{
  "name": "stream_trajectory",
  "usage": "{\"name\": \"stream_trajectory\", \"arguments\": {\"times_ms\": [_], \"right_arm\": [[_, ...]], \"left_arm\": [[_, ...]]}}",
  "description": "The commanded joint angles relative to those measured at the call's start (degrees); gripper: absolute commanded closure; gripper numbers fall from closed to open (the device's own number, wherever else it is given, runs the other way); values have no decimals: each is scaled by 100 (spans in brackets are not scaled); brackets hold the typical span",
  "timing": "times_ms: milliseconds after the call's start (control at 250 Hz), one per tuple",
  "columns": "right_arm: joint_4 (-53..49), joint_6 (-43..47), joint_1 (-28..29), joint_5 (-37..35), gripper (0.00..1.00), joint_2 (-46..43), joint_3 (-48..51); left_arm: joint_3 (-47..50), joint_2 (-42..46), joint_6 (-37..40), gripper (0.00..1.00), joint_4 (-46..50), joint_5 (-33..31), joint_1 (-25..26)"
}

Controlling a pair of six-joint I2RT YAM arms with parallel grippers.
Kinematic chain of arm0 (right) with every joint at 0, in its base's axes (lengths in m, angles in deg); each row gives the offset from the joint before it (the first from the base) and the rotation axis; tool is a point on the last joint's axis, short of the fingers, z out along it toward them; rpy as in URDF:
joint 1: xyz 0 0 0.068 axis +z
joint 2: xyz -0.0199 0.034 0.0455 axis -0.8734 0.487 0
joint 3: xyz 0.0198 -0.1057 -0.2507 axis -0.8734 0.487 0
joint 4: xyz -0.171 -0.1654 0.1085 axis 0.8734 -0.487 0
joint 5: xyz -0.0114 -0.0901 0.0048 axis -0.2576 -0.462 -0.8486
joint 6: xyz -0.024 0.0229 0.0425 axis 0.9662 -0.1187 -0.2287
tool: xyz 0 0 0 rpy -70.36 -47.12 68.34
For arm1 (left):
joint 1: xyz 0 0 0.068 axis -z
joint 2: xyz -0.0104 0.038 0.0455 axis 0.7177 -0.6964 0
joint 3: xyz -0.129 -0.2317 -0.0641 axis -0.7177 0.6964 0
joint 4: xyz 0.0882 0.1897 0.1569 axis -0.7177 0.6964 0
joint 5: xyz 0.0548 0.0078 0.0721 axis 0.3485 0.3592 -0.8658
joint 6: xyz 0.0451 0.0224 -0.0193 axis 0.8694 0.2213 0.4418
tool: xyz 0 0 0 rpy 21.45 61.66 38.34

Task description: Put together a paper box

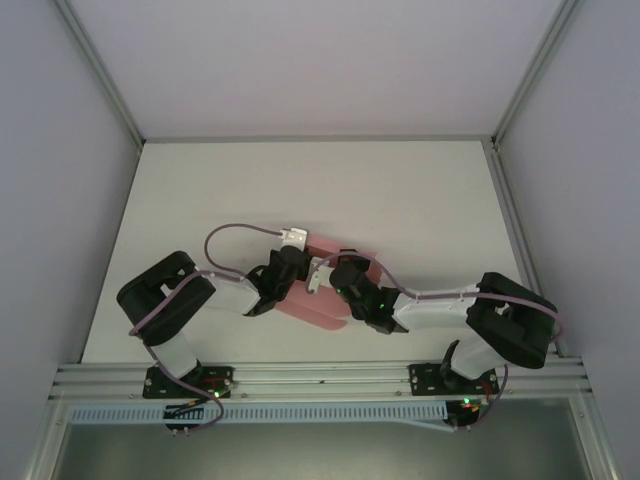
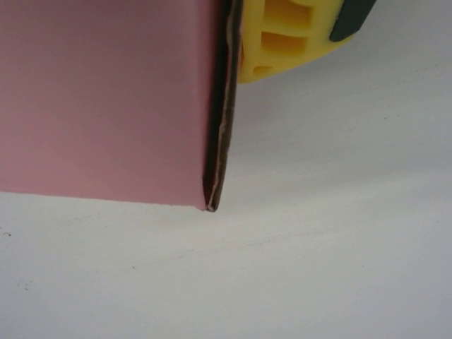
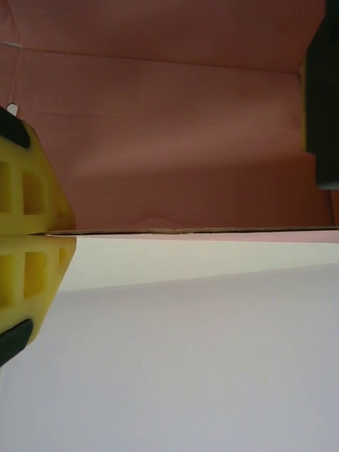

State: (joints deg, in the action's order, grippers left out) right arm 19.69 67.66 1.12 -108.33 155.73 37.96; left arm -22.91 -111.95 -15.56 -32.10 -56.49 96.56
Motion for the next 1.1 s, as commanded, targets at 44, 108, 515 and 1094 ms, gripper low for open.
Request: {"name": "stream_trajectory", "arguments": {"times_ms": [44, 108, 515, 1094], "right_arm": [[-981, -185, 25, -439, 100, -266, 229], [-1084, -206, 17, -422, 100, -274, 208], [-789, -1116, -357, 565, 30, -1220, -411], [-3930, -5194, -1836, 2206, 0, -2658, -2267]], "left_arm": [[134, -182, -485, 100, 1315, -2187, -676], [51, -209, -464, 100, 1425, -2249, -685], [-160, 1156, 494, 100, 1253, -1106, 14], [-185, 2554, -186, 100, 2128, -1039, 207]]}}
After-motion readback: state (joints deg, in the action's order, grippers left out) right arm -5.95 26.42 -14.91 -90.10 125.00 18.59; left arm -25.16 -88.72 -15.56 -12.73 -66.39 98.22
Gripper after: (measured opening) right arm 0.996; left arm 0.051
